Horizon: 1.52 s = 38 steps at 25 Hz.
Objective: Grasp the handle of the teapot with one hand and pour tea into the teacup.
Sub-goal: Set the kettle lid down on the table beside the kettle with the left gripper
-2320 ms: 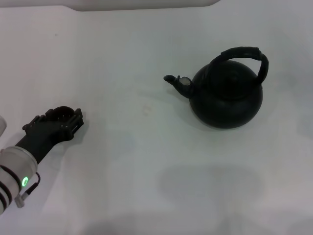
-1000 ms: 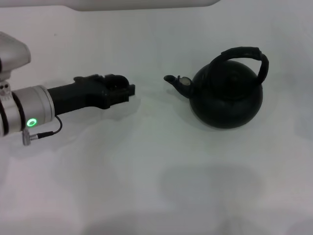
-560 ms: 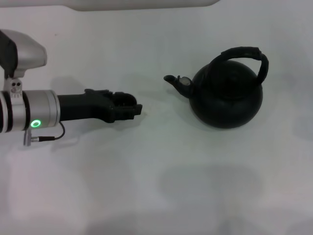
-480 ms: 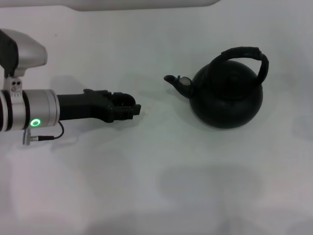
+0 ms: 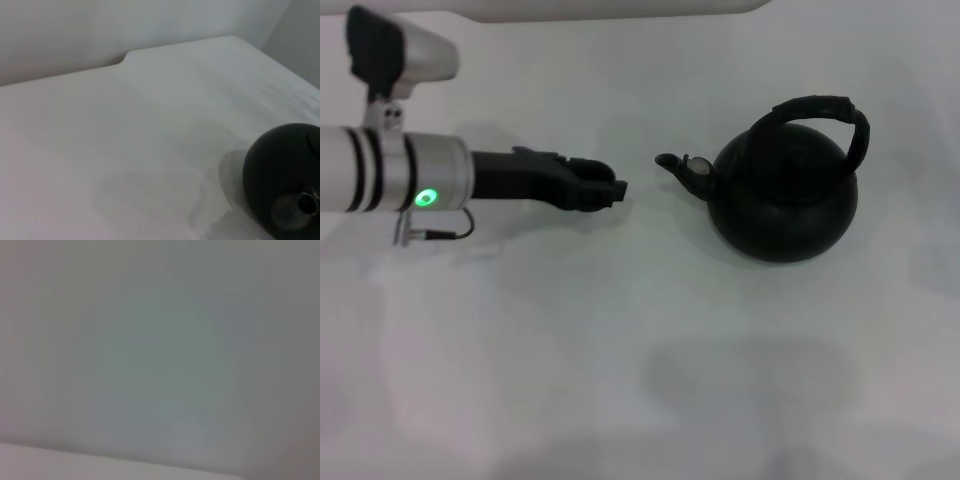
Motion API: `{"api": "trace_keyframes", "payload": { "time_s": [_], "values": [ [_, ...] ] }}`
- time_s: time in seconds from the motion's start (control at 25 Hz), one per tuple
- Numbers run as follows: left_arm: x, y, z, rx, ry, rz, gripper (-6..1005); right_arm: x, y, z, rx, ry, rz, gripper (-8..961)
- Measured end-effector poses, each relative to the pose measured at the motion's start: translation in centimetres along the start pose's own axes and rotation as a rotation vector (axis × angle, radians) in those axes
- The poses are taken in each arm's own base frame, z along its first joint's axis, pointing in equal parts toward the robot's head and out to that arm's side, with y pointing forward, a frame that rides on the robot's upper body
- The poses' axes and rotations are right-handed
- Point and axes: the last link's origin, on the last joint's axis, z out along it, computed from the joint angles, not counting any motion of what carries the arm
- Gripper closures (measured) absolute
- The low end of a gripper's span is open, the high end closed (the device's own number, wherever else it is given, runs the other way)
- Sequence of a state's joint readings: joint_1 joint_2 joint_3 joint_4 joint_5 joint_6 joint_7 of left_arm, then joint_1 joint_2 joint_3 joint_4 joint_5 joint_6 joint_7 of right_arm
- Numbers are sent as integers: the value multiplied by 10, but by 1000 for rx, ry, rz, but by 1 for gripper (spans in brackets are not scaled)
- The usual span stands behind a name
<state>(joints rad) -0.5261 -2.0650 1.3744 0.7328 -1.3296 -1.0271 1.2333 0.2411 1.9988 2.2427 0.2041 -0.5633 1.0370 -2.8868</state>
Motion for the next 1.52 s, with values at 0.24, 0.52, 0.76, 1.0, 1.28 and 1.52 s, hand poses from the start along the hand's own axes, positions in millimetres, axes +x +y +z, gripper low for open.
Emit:
{"api": "trace_keyframes", "payload": {
  "time_s": [0.24,0.52,0.76,1.0,1.28,1.52],
  "values": [
    [8,2,23,-14,-59,-10,290,-4,0,-3,-8,-37,-1,470],
    [7,4,28,-18,-82,-10,279,-4,2,-4,-16,-36,-2,470],
    [4,0,29,11,-79,-13,270,-3,3,-4,-18,-36,-1,470],
    [1,2,34,25,-102,16,261,-4,4,-3,-19,-38,-1,470],
    [3,2,35,37,-99,24,251,-5,4,-2,-20,-40,-1,469],
    [6,0,35,47,-92,31,242,-4,4,-2,-19,-37,-1,469]
  ]
}}
